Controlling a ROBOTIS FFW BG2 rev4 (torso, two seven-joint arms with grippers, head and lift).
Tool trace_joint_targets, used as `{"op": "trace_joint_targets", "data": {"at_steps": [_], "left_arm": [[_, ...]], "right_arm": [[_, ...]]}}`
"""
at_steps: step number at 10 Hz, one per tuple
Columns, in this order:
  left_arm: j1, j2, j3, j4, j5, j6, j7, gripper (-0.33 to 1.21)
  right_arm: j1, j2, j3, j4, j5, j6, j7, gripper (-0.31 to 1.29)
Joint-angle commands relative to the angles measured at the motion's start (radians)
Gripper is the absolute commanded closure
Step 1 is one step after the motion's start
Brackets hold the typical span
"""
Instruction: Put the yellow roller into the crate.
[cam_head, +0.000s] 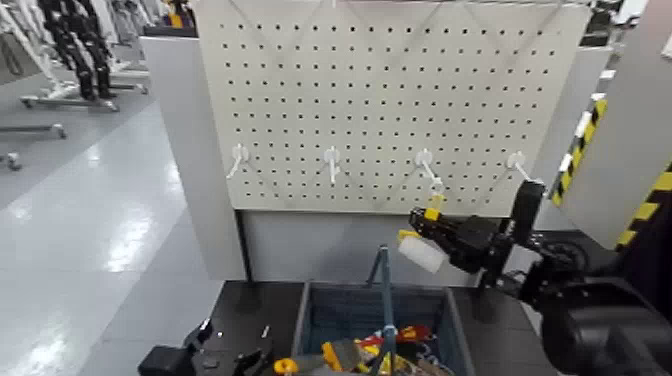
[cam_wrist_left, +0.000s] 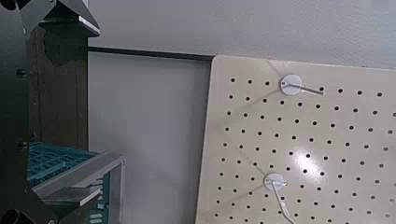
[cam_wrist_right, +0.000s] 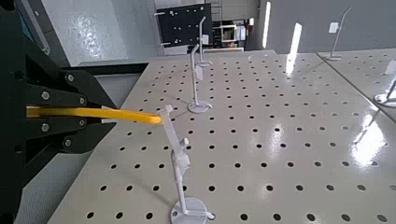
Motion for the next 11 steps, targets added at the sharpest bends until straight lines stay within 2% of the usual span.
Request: {"op": "trace_joint_targets", "data": {"at_steps": [1,5,8,9,10,11], "left_arm": [[0.001,0.0,0.0,0.0,0.0,0.0,0.0,0.11],[0.001,0.0,-0.002,0.0,0.002,0.0,0.0,0.11],[-0.001,0.003,-0.003,0.002,0.003,0.001,0.0,0.11],[-0.003,0.003,-0.005,0.002,0.005,0.001,0.0,0.11],[-0.003,0.003,-0.005,0.002,0.005,0.001,0.0,0.11],[-0.004,0.003,-0.005,0.003,0.005,0.001,0.0,0.11]], "right_arm": [[0.054,0.01,-0.045,-0.079,-0.005,0.022,-0.005,1.26],[0.159,0.034,-0.125,-0.248,-0.004,0.079,-0.022,1.26],[0.241,0.07,-0.169,-0.312,-0.004,0.106,-0.05,1.26],[0.274,0.08,-0.184,-0.318,-0.027,0.106,-0.088,1.26],[0.3,0.096,-0.192,-0.309,-0.068,0.103,-0.114,1.26],[0.31,0.105,-0.191,-0.291,-0.083,0.106,-0.116,1.26]]}}
